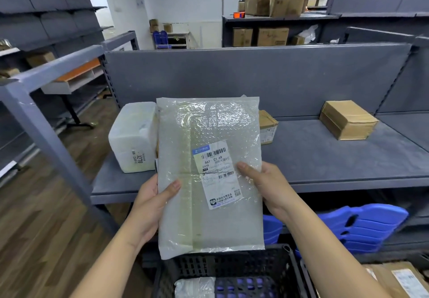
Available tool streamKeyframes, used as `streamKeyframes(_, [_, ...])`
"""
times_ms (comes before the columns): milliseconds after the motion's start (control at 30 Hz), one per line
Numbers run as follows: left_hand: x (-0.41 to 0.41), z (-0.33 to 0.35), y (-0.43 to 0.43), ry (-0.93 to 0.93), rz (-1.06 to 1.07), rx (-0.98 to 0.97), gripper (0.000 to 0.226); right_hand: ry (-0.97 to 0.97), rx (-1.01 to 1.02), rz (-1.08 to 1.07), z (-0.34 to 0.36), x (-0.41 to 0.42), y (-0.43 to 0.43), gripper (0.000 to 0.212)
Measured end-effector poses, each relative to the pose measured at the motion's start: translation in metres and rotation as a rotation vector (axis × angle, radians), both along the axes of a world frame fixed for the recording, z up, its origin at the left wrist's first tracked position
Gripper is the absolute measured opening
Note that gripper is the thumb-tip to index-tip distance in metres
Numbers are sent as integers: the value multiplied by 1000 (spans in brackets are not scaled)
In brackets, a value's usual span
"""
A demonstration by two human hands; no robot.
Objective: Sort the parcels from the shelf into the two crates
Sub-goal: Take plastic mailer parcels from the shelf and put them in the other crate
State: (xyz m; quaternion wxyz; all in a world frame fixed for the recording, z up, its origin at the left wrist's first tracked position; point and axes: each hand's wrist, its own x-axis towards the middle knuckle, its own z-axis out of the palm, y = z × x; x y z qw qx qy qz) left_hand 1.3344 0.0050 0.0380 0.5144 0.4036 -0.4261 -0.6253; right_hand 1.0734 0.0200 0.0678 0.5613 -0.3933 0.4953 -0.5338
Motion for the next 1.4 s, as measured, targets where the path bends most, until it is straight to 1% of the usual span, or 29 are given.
streamKeyframes(133, [13,0,3,23,-21,2,41,105,-61,-29,-1,8,10,26])
streamKeyframes(200, [17,0,2,31,-41,1,41,122,-74,-37,-2,12,15,28])
streamKeyframes(433, [26,6,2,54,-108,27,35,35,-8,-43,-3,17,32,27])
streamKeyframes(600, [26,6,7,0,-83,10,35,-45,37,-52,-10,19,39,26])
streamKeyframes(733, [23,1,15,7,-39,5,37,-57,30,-31,-14,18,42,25])
streamKeyframes(867, [16,-1,16,36,-22,35,37,-97,36,8,-16,15,42,30])
streamKeyframes(967, [5,4,17,32,-19,29,34,-111,37,12,-16,8,42,27])
streamKeyframes(1167, [-19,16,16,-12,-57,-11,32,-140,0,23,-15,-15,40,30])
streamKeyframes(1333, [-36,27,16,-48,-46,-45,31,-154,-35,61,-14,-31,36,38])
streamKeyframes(1400, [-39,26,16,-53,-35,-52,33,-149,-27,60,-15,-35,33,37])
